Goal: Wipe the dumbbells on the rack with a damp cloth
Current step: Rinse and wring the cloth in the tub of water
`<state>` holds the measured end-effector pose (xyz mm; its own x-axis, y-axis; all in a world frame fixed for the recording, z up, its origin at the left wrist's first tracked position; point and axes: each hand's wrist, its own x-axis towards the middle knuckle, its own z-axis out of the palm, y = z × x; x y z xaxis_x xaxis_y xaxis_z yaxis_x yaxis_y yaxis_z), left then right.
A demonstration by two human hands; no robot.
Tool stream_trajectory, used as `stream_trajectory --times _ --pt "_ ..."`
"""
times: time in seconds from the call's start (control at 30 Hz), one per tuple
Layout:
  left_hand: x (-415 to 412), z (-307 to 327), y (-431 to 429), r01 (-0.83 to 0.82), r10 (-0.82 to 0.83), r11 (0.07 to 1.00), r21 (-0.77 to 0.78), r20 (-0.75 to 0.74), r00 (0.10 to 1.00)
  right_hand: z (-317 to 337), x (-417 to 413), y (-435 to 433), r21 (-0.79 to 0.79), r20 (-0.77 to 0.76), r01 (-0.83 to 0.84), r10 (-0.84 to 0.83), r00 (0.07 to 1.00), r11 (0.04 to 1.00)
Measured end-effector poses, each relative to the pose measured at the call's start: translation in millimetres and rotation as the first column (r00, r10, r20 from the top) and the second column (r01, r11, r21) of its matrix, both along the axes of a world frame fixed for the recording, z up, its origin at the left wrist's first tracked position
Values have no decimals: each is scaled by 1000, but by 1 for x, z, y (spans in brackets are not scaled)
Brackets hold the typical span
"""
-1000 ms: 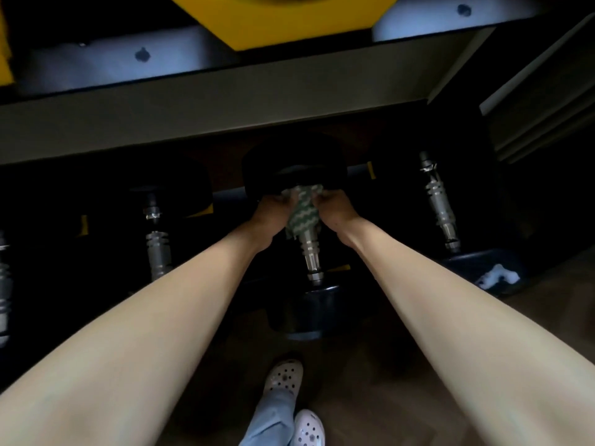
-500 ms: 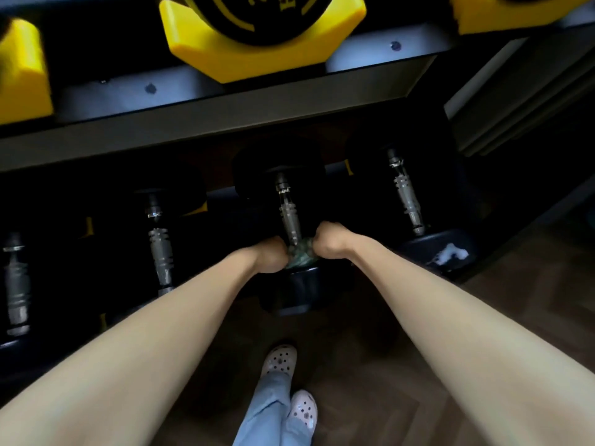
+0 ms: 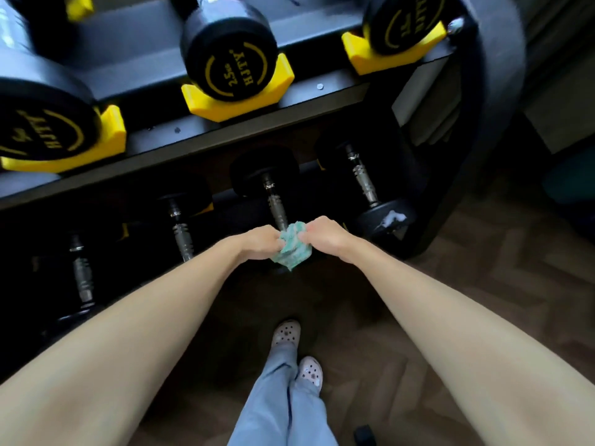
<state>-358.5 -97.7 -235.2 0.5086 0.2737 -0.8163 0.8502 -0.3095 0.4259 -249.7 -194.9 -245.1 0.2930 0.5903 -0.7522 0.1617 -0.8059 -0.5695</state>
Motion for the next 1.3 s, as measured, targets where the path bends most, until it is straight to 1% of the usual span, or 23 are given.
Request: stream_trajectory --times 0.07,0.13,0.2,0.3,0.37,0.43,0.5,0.53,0.6,0.63,0.7,0.77,0.8,0.83,0.87,0.93,1.0,1.1,1.13,1.17,1.23,1.27,1.3 --pt "15 32 -11 -101 106 993 -60 72 992 30 7 -14 56 -22 263 -262 965 963" --pt "33 73 -26 -168 185 978 -120 153 971 72 19 -32 129 -85 492 -485 871 861" --pt "51 118 -43 -197 232 967 -159 247 941 119 30 -58 222 -175 618 -593 786 754" --pt "76 182 -71 -183 275 945 -272 352 895 185 40 -97 359 -270 735 -690 671 575" --pt "93 223 -94 -127 260 939 -320 417 871 224 43 -125 417 -336 808 -756 562 415" --pt "111 262 -122 -16 177 950 -312 495 851 260 44 -155 461 -385 856 -817 430 234" --pt "128 297 -153 112 58 959 -259 571 819 292 43 -186 506 -427 860 -848 315 65" --pt "136 316 -172 193 -18 957 -218 615 789 308 42 -207 535 -446 844 -857 257 -25" --pt "145 342 -206 319 -125 936 -150 703 700 331 34 -242 576 -464 803 -869 171 -150" --pt "147 353 -227 378 -169 918 -121 744 647 341 27 -263 596 -464 774 -879 112 -216" --pt "148 367 -265 457 -215 885 -93 788 577 355 10 -300 625 -459 710 -889 -3 -325" --pt "143 375 -310 578 -281 811 -87 809 516 364 -16 -339 647 -467 623 -874 -132 -440" --pt "140 375 -327 624 -298 776 -85 823 484 367 -28 -352 649 -472 598 -865 -169 -471" --pt "130 376 -354 691 -331 718 -76 837 436 369 -47 -373 653 -475 554 -849 -231 -516" --pt "123 375 -372 734 -349 677 -55 854 386 371 -61 -388 651 -480 524 -833 -276 -549" --pt "100 372 -419 830 -386 557 13 889 245 374 -100 -422 647 -498 435 -779 -380 -626" --pt "74 366 -462 899 -428 431 81 895 124 375 -140 -451 637 -519 366 -729 -447 -678" --pt "22 360 -528 977 -540 210 41 838 81 372 -209 -494 617 -529 263 -639 -559 -742" --pt "7 357 -546 988 -572 153 37 818 58 368 -230 -507 612 -525 233 -608 -596 -756" --pt "-11 354 -566 994 -589 90 53 808 10 365 -252 -519 608 -518 201 -576 -633 -768" --pt "-53 346 -610 993 -571 -36 116 813 -115 356 -300 -548 600 -480 134 -488 -729 -789" --pt "-71 341 -627 987 -565 -66 147 810 -158 350 -319 -559 600 -444 120 -454 -773 -791" --pt "-90 336 -645 984 -571 -90 154 802 -177 343 -339 -571 601 -411 103 -417 -810 -793"
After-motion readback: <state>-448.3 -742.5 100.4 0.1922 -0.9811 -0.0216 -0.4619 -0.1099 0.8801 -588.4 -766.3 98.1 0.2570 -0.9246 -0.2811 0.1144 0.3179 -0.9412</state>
